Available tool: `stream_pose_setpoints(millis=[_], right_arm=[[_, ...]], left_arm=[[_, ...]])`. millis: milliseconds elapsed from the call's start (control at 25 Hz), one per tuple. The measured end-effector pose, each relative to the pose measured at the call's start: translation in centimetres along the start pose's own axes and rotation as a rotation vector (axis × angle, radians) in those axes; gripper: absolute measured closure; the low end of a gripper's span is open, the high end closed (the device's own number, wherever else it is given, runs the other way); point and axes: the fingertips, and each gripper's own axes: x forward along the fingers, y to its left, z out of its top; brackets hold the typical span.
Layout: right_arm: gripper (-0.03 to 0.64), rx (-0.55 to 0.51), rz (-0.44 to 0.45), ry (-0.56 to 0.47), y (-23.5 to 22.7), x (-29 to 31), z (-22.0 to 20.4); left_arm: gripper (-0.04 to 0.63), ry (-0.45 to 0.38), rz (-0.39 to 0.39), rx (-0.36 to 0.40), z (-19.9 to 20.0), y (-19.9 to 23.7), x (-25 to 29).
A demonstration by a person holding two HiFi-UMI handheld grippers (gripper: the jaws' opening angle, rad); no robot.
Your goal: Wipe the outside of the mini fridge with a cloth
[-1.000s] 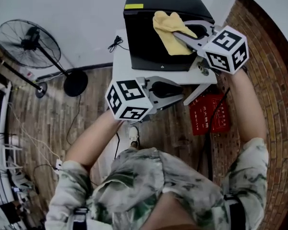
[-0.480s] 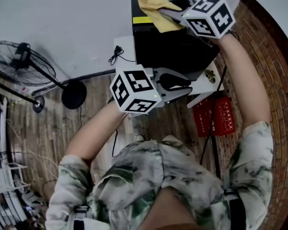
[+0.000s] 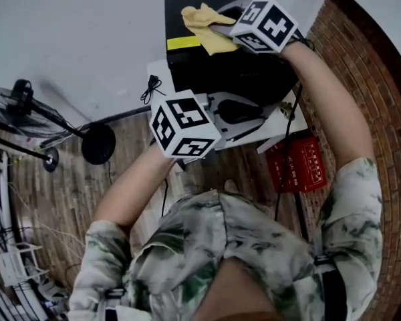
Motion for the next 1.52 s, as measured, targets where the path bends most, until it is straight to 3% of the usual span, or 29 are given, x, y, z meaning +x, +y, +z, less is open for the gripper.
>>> stream_pose_setpoints(millis=[440,880,1160,1520], right_arm=[[0.522,0.047,-0.117,0.157,-8.1,-5.3,-13.1],[0.522,0.014,-0.246,0.252,-14.0,-9.5,-21.8],[0.522,-0.104,-0.261,0.143,-14.7,-9.1,-18.3],[0.522,-0.246,-0.141,-0.016,-12.3,-3.2,-7.3]], left_arm=[[0.540,0.021,-0.048,0.014,1.0,2.7,5.6],[0.540,0.043,-0.045,0.026,1.1,4.7,9.3],[0.540,0.052,-0.018,0.021,1.0,5.6,10.5],[0.540,0.046,0.054,0.020,1.3,6.6,10.4]])
